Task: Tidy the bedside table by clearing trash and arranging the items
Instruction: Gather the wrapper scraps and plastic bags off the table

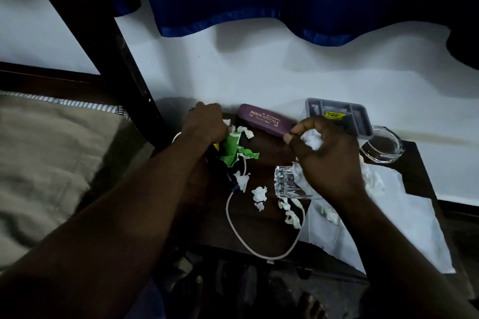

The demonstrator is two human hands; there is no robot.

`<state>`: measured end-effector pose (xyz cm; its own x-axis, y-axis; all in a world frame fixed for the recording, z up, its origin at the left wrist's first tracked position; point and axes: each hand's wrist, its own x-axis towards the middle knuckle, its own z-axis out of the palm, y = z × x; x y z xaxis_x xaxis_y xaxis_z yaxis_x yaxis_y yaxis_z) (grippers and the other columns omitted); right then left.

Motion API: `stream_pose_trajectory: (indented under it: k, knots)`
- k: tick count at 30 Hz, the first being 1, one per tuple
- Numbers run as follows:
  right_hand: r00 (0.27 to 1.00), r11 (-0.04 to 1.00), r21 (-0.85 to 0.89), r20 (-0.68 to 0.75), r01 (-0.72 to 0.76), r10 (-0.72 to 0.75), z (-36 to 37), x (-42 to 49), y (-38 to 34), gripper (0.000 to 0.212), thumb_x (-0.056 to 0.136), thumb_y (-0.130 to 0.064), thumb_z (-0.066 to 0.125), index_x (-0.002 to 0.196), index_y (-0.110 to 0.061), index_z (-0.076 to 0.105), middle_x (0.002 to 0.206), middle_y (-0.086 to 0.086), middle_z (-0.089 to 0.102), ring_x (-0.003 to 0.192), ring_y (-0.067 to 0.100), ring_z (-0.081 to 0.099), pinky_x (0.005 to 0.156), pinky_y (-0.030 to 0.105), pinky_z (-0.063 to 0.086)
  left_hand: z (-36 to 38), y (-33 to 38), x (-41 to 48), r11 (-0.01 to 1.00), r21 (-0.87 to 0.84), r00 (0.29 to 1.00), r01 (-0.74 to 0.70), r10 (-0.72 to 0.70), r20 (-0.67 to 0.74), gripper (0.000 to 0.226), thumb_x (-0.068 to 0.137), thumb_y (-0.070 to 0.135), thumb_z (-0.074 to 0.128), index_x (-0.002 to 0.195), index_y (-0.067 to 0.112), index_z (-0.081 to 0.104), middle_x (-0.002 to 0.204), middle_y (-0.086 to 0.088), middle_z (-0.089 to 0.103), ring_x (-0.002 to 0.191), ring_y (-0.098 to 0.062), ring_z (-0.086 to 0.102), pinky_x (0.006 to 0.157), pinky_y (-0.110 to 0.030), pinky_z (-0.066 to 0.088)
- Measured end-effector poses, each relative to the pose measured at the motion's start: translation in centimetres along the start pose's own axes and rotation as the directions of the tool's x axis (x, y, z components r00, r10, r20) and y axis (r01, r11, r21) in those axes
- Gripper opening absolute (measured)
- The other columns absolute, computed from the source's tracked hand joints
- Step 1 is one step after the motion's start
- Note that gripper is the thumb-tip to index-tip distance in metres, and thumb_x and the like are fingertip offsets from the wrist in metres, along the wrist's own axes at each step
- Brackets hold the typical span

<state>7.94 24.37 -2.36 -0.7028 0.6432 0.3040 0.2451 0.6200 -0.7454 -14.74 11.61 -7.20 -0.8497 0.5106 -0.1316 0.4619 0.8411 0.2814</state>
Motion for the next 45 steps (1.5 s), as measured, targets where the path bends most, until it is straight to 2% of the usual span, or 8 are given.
stream_pose_trajectory:
  k: [11, 14, 18, 24, 28, 35, 39, 45]
  knots:
    - [1.0, 1.0, 0.015, 0.004, 0.021, -0.021, 0.4, 0.2, 0.1, 0.011, 0.084, -0.032, 0.08, 0.088, -0.029, 0.07, 0.08, -0.021, 0.07, 0.08, -0.006, 0.066, 0.071, 0.01, 0.047, -3.5, -0.7, 0.0, 0.865, -0.502, 0.999, 0.02, -0.034, -0.019, 0.022, 0.086, 0.012, 0.055, 0.093, 0.023, 0.072, 0.074, 0.006, 0.07, 0.057, -0.004, 0.064, 0.049, -0.019, 0.042]
    - [0.999, 0.999, 0.008, 0.007, 0.033, -0.033, 0.5, 0.2, -0.2, 0.011, 0.085, -0.032, 0.08, 0.088, -0.029, 0.07, 0.079, -0.023, 0.069, 0.082, -0.01, 0.064, 0.069, 0.001, 0.04, -3.4, -1.0, 0.0, 0.927, -0.375, 0.999, -0.03, 0.037, 0.012, 0.027, 0.091, 0.014, 0.055, 0.1, 0.022, 0.079, 0.087, 0.005, 0.071, 0.078, -0.011, 0.066, 0.067, -0.02, 0.047]
    - [0.999, 0.999, 0.002, 0.017, 0.048, -0.048, 0.5, 0.1, -0.4, 0.011, 0.085, -0.033, 0.079, 0.089, -0.029, 0.069, 0.079, -0.023, 0.069, 0.081, -0.007, 0.065, 0.067, 0.003, 0.041, -1.8, -1.2, 0.0, 0.984, -0.179, 0.999, 0.008, -0.001, 0.038, 0.038, 0.081, 0.056, 0.061, 0.099, 0.025, 0.074, 0.103, -0.001, 0.072, 0.1, -0.026, 0.066, 0.086, -0.033, 0.053]
    - [0.998, 0.999, -0.001, 0.025, 0.052, -0.052, 0.4, 0.0, 0.0, 0.011, 0.085, -0.033, 0.079, 0.088, -0.029, 0.07, 0.08, -0.023, 0.07, 0.081, -0.007, 0.066, 0.069, 0.004, 0.043, 0.1, -2.2, 0.7, 0.995, 0.006, 0.994, -0.098, 0.098, 0.055, 0.03, 0.082, 0.042, 0.076, 0.11, 0.032, 0.071, 0.126, -0.003, 0.07, 0.116, -0.029, 0.064, 0.093, -0.033, 0.05]
    - [0.999, 0.999, 0.003, 0.02, 0.036, -0.036, 0.5, 0.0, 0.0, 0.01, 0.085, -0.033, 0.079, 0.089, -0.03, 0.07, 0.081, -0.022, 0.07, 0.081, -0.006, 0.066, 0.07, 0.007, 0.046, 0.0, -2.5, 0.9, 0.991, -0.087, 0.995, -0.1, 0.102, 0.019, 0.028, 0.09, 0.045, 0.067, 0.111, 0.027, 0.072, 0.122, -0.006, 0.071, 0.113, -0.029, 0.063, 0.088, -0.032, 0.047]
    - [0.996, 0.998, -0.031, 0.068, 0.054, -0.052, 1.4, 0.6, -0.8, 0.01, 0.088, -0.019, 0.074, 0.092, -0.028, 0.076, 0.094, -0.014, 0.076, 0.09, 0.006, 0.07, 0.084, 0.034, 0.057, -4.4, -2.2, 0.8, 0.826, -0.563, 0.982, 0.022, -0.124, -0.143, 0.019, 0.063, 0.041, 0.073, 0.066, 0.026, 0.062, 0.066, 0.011, 0.061, 0.061, -0.006, 0.057, 0.052, -0.021, 0.035]
    - [0.996, 0.999, -0.021, 0.088, 0.028, -0.026, 1.6, 1.1, -1.1, 0.012, 0.088, -0.022, 0.073, 0.094, -0.031, 0.077, 0.091, -0.019, 0.076, 0.089, -0.001, 0.07, 0.081, 0.028, 0.057, -4.2, -1.6, 0.2, 0.814, -0.581, 0.982, 0.002, -0.112, -0.154, 0.001, 0.074, 0.023, 0.067, 0.073, 0.024, 0.067, 0.066, 0.012, 0.063, 0.064, -0.008, 0.06, 0.055, -0.021, 0.037]
    - [0.962, 0.974, -0.195, 0.269, 0.113, -0.058, 3.5, 1.6, -2.4, 0.015, 0.086, -0.051, 0.073, 0.092, -0.037, 0.075, 0.087, -0.016, 0.075, 0.079, 0.001, 0.067, 0.074, 0.025, 0.053, -4.8, -1.8, -0.6, 0.875, -0.484, 0.998, 0.006, -0.037, -0.054, 0.031, 0.074, 0.036, 0.055, 0.075, 0.014, 0.076, 0.075, -0.006, 0.073, 0.08, -0.024, 0.068, 0.075, -0.035, 0.055]
